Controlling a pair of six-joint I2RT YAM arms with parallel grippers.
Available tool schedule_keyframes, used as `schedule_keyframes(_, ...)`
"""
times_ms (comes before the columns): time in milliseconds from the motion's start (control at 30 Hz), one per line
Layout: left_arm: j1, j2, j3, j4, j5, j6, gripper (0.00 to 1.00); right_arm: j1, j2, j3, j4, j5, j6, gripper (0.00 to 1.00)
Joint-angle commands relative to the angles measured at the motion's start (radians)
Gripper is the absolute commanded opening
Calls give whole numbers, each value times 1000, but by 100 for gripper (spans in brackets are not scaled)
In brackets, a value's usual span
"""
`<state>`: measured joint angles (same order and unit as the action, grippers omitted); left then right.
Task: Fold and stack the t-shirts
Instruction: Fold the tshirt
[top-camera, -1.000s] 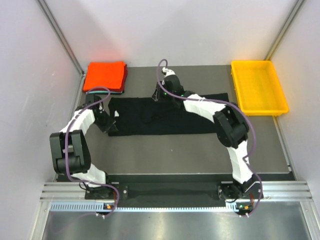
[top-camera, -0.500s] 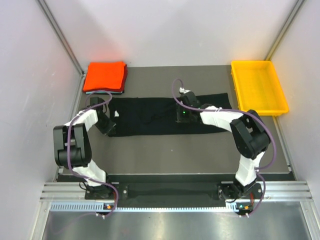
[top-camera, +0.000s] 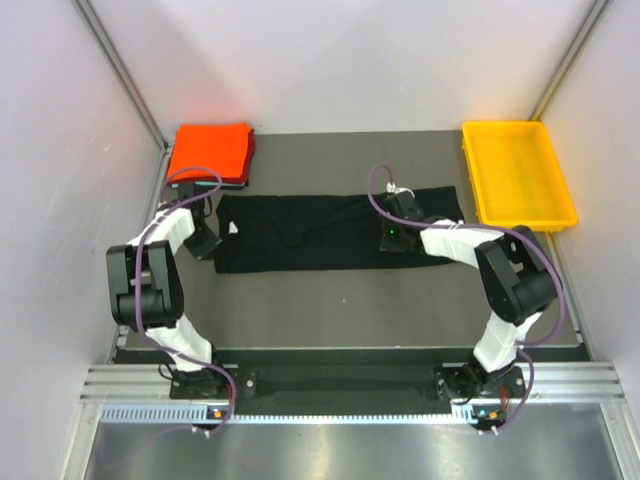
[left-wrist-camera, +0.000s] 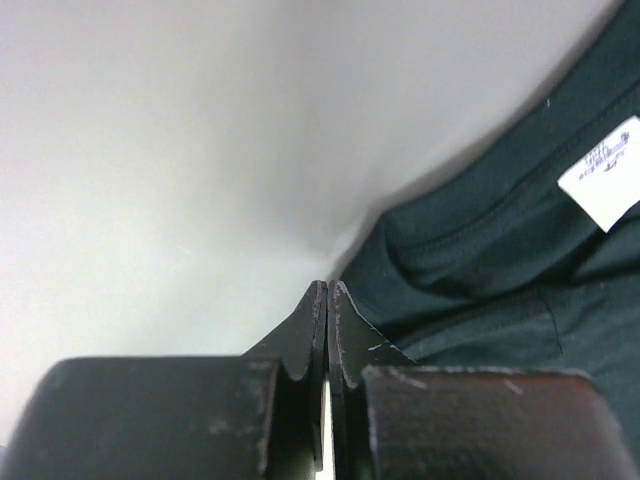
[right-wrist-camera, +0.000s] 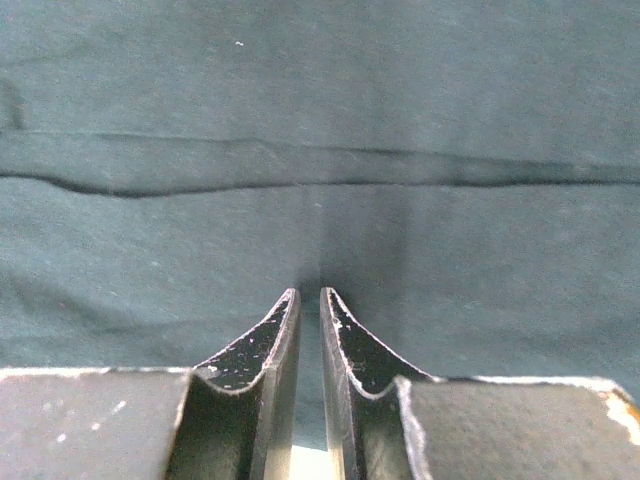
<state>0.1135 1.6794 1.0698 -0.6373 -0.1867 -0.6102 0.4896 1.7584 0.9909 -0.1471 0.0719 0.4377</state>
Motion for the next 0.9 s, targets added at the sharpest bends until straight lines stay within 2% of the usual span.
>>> schedule_keyframes(0,2,22,51,-48,-65,20,0,-34,-46,-49,-28,51,-30,15)
schedule_keyframes(133,0,-18,71,-75,-50,36,1,-34,-112,-54,-23,-1,-24,17)
schedule_keyframes(333,3,-70,52,-79,25,76,25,-36,-154,-14,-65,-21,-8,24)
schedule_keyframes(433,6,-49,29,-68,76,60,32,-60,-160,-3,-88,-9,-8,25)
schedule_keyframes(533,11,-18,9,-52,110,33,35,-104,-180,-14,-106,2,-22,25)
schedule_keyframes(800,9,45,-4,-18,52,12,35,-279,-224,-64,-141,86,-40,24)
schedule_keyframes(833,8,52,-5,-13,64,9,32,-320,-221,-70,-143,89,-40,24)
schedule_keyframes(867,8,68,-8,-7,82,0,23,-341,-220,-77,-141,91,-34,25)
